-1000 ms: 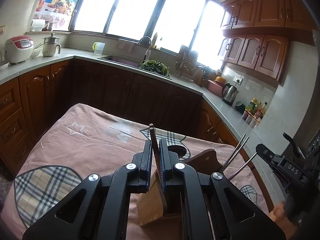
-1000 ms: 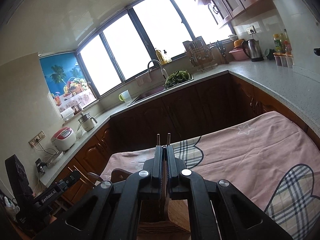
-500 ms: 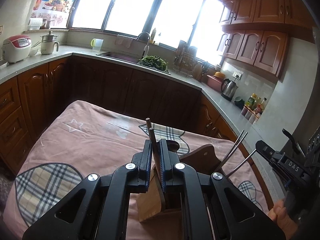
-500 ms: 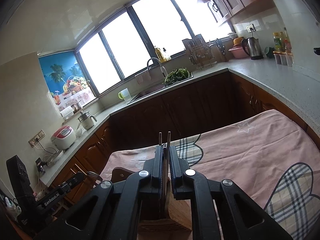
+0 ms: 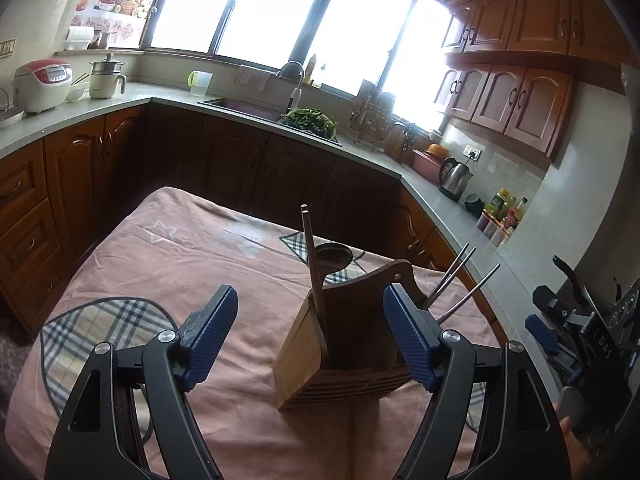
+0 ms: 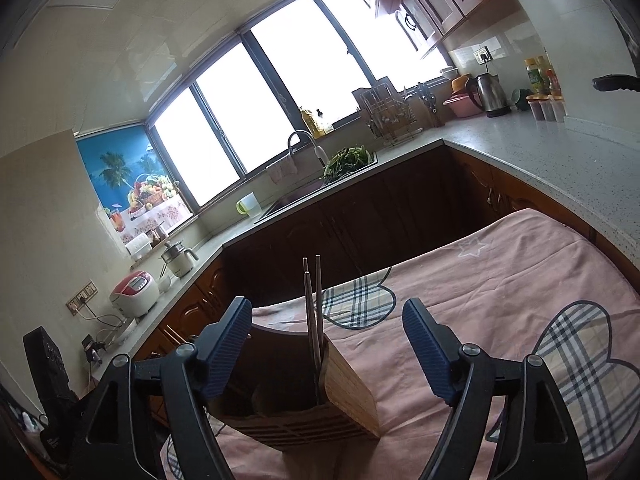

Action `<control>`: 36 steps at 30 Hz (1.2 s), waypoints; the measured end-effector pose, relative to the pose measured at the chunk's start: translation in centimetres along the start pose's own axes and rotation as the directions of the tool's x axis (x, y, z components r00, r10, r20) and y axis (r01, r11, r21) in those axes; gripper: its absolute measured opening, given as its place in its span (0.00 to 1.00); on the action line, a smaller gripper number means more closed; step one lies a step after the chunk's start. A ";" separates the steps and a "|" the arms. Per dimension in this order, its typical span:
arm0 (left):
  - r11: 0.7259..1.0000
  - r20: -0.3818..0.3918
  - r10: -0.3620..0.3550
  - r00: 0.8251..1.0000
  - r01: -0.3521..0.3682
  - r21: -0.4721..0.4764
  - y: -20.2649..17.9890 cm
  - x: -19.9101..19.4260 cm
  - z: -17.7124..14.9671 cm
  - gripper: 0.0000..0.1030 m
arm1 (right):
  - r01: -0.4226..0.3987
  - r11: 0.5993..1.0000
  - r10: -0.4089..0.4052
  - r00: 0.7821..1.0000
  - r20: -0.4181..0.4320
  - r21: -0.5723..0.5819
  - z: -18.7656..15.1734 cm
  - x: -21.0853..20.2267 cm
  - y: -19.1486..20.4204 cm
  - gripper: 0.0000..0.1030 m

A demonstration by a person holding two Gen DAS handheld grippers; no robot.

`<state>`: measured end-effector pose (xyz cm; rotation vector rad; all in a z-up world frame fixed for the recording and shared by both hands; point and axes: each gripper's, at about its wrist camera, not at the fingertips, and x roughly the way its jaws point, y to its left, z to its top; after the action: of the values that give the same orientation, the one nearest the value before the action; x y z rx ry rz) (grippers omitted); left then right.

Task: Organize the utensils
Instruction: 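Raise both tools and move them back toward the chopsticks on the table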

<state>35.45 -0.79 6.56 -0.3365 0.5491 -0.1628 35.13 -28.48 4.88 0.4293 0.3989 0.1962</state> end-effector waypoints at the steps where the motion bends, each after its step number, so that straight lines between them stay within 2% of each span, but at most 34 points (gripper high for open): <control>1: 1.000 -0.004 -0.002 1.000 0.002 -0.002 0.2 -0.2 -0.3 0.79 | 0.004 1.000 -0.004 1.000 -0.001 0.004 -0.3 -0.5 -0.2 0.83; 6: 1.000 -0.038 0.005 0.999 -0.005 0.007 0.5 -1.3 -2.1 0.81 | 0.026 0.999 -0.025 1.000 -0.016 0.025 -2.2 -2.6 -1.4 0.86; 19: 1.000 -0.131 0.003 0.991 -0.003 -0.003 2.0 -3.8 -6.8 0.81 | 0.100 0.992 -0.092 0.990 -0.104 0.074 -7.6 -7.6 -4.6 0.86; 28: 1.000 -0.191 0.002 0.982 0.000 0.007 1.7 -3.9 -9.8 0.81 | 0.153 0.980 -0.133 0.980 -0.150 0.129 -10.8 -9.7 -7.0 0.86; 36: 1.000 -0.243 0.008 0.970 -0.001 0.031 1.0 -2.9 -11.6 0.81 | 0.176 0.974 -0.149 0.972 -0.182 0.143 -12.7 -9.9 -7.9 0.86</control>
<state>26.89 -2.29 -1.64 -0.2874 0.7888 -0.2093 21.69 -33.56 -5.88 0.5356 0.6182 0.0411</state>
